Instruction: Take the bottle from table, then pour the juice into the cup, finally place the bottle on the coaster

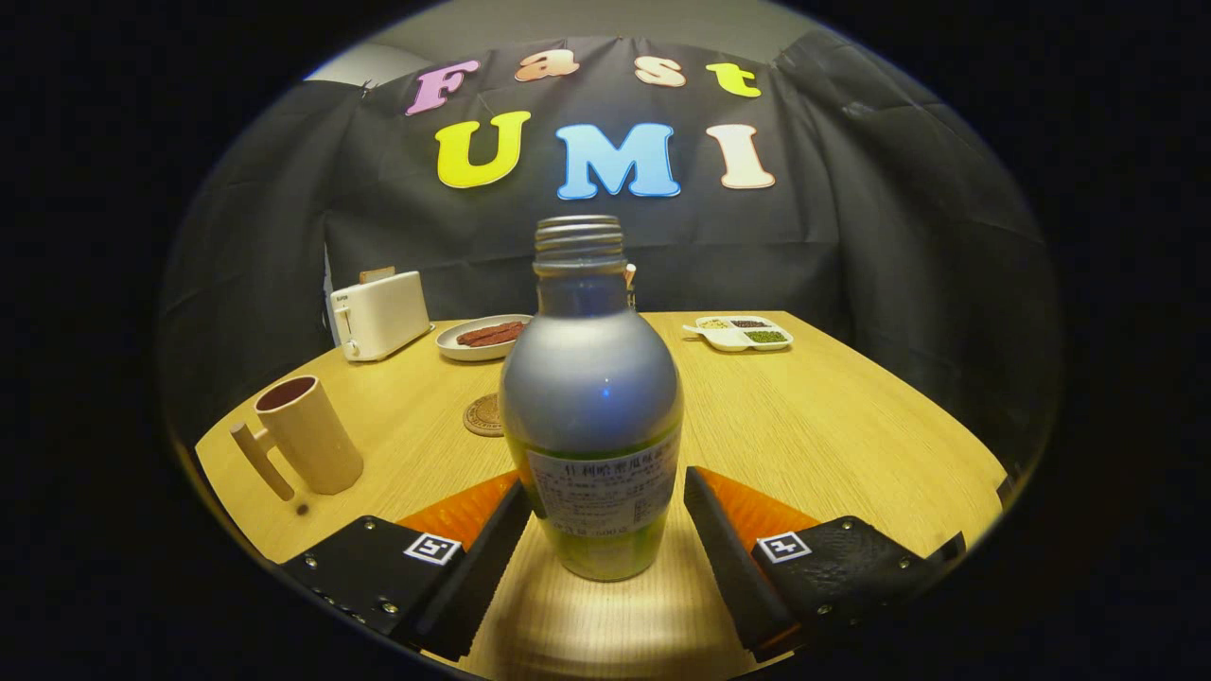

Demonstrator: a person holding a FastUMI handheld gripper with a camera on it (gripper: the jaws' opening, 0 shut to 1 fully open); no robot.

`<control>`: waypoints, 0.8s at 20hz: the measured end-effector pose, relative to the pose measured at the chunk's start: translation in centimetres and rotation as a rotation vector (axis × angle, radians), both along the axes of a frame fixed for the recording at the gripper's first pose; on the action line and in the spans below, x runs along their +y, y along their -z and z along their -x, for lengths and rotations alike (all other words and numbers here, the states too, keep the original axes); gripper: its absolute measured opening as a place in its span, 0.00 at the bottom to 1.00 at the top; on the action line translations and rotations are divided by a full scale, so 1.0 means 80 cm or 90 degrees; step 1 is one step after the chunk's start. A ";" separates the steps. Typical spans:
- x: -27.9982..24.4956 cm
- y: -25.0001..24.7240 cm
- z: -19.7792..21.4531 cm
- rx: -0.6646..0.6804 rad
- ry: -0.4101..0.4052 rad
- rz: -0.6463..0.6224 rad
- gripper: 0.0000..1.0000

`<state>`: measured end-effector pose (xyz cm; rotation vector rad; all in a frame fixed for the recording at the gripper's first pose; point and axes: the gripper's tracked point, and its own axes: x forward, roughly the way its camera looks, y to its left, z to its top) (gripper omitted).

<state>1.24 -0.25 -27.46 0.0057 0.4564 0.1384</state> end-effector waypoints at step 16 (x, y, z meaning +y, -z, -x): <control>0.002 0.004 -0.004 0.018 0.003 0.029 0.77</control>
